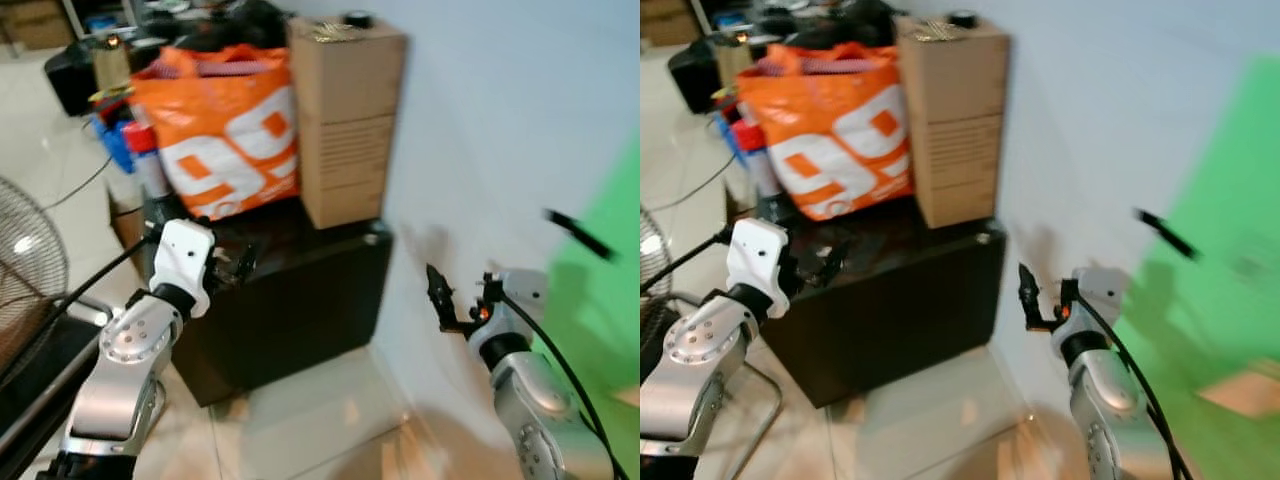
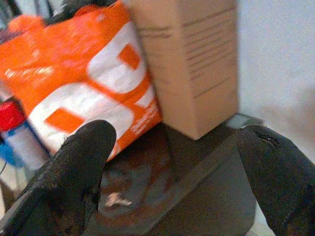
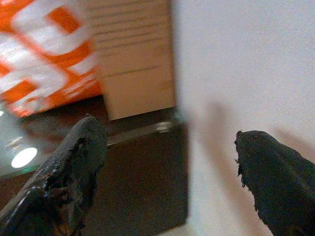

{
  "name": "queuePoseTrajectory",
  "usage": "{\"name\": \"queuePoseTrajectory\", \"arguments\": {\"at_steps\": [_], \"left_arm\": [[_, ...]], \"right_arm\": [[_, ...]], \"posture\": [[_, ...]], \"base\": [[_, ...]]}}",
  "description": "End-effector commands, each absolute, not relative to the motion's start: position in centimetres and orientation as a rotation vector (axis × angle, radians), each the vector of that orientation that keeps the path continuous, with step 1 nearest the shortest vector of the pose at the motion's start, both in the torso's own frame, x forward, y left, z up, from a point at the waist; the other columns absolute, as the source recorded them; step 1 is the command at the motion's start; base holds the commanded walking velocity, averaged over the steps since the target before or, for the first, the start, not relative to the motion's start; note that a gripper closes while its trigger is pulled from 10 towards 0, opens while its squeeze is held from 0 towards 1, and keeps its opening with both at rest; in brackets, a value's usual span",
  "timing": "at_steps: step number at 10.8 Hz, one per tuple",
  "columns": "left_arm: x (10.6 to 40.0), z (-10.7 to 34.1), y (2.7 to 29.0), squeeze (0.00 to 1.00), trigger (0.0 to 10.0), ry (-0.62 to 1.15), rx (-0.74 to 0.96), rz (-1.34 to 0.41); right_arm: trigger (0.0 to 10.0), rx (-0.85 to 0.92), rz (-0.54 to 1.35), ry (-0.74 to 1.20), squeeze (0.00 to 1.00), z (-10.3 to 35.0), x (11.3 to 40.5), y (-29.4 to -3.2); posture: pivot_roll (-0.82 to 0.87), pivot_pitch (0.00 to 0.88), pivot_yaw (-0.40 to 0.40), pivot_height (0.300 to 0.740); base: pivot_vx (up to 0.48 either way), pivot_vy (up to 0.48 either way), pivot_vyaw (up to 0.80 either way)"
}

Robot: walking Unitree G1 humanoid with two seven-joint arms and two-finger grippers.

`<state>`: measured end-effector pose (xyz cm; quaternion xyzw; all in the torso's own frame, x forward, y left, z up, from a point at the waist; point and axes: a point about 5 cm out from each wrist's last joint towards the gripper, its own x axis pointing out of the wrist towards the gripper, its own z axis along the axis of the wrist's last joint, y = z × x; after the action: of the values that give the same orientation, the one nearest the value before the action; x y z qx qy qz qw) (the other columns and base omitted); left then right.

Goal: Hang keys on a hook

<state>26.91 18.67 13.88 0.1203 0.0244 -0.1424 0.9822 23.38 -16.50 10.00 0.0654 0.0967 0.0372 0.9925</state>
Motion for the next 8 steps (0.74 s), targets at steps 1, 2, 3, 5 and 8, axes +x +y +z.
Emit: {"name": "queuePoseTrajectory", "arguments": {"at_steps": [1,2,3,5,8], "left_arm": [[27.09,13.76,18.59,0.00,10.0,0.061,0.238,-0.288],[27.01,13.70,18.54,0.00,10.0,0.062,0.243,-0.291],[26.99,13.70,18.55,0.00,10.0,0.062,0.246,-0.291],[27.17,13.76,18.37,0.00,10.0,0.057,0.248,-0.290],[27.34,13.82,18.05,0.00,10.0,0.052,0.249,-0.296]], "right_arm": [[10.0,0.103,0.080,0.181,1.00,10.45,23.64,-16.69],[10.0,0.097,0.082,0.185,1.00,10.34,23.83,-16.74],[10.0,0.097,0.084,0.185,1.00,10.36,23.90,-16.69],[10.0,0.090,0.099,0.182,1.00,10.55,24.14,-16.42],[10.0,0.082,0.105,0.184,1.00,10.61,24.24,-16.49]], "posture": [[-0.08,0.000,-0.009,0.732],[-0.08,0.000,-0.018,0.732],[-0.08,0.000,-0.018,0.732],[-0.09,0.000,-0.025,0.732],[-0.09,0.000,-0.028,0.732]], "base": [[0.364,0.000,0.00],[0.360,0.000,0.00],[0.360,0.000,0.00],[0.371,0.000,0.00],[0.376,0.000,0.00]]}}
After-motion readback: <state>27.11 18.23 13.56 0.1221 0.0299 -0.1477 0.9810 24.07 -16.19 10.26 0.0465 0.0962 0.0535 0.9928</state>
